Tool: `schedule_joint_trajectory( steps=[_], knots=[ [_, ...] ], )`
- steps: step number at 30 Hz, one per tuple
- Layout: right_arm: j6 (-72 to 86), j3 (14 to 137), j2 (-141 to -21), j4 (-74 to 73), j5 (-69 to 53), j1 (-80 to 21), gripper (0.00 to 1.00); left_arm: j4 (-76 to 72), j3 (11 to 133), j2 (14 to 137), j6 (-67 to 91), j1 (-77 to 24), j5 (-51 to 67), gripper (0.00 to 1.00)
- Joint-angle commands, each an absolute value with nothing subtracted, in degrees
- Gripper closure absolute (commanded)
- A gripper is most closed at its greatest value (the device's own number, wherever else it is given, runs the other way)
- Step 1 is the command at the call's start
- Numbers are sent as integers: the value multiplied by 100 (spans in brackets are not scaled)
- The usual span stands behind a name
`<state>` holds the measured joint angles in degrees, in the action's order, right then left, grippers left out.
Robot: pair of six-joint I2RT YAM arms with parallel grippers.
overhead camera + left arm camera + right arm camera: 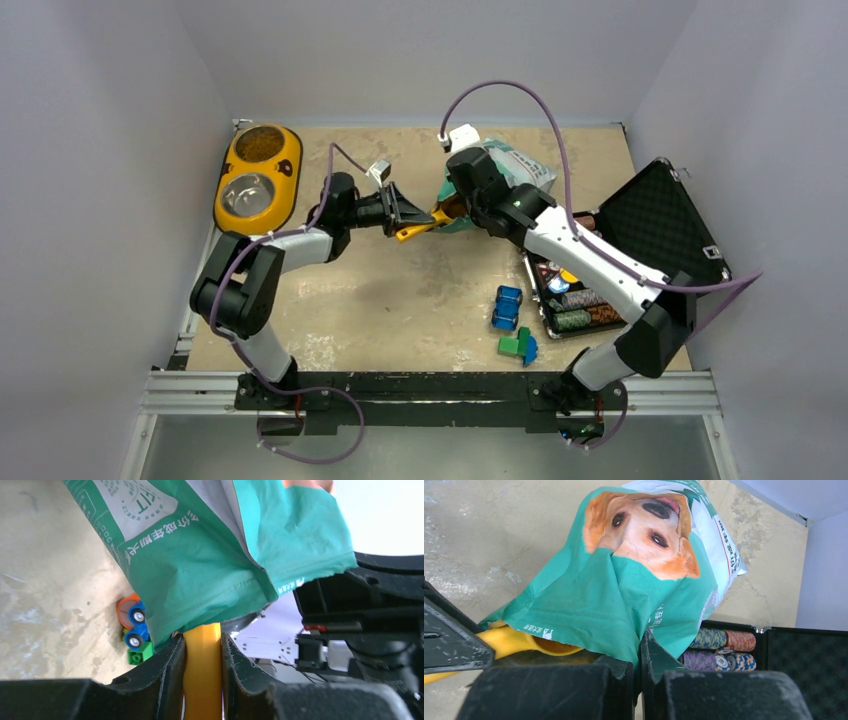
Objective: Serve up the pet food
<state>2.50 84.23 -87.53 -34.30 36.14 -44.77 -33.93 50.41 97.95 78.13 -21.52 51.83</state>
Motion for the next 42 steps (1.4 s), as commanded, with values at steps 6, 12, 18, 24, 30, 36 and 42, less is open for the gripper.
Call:
schedule_joint_trajectory(
  steps=[6, 12, 18, 24, 30, 36, 42],
  knots=[
    [335, 8183, -7845, -2554, 3535, -4320, 100, -4796, 4410, 9038, 8223, -1978, 5297, 100],
    [268, 8065, -7761, -2441, 3490, -4315, 100, -4733, 4198, 8632, 8164, -1978, 5277, 100],
    [190, 8159, -7786, -2424, 3514, -4315, 100, -4776, 4009, 8382, 8251, -1955, 5267, 100],
    [237, 8314, -7764, -2478, 3399, -4309, 100, -5385, 4016, 8686, 8800, -1944, 4901, 100],
    [220, 8374, -7734, -2498, 3325, -4304, 100, -6799, 3445, 8852, 10059, -1725, 4301, 100],
    [153, 8330, -7693, -2380, 3284, -4282, 100, -7596, 3747, 9523, 10718, -1715, 4014, 100],
    [150, 8457, -7729, -2391, 3196, -4255, 100, -6743, 3510, 9222, 10077, -1630, 4155, 100]
  ],
)
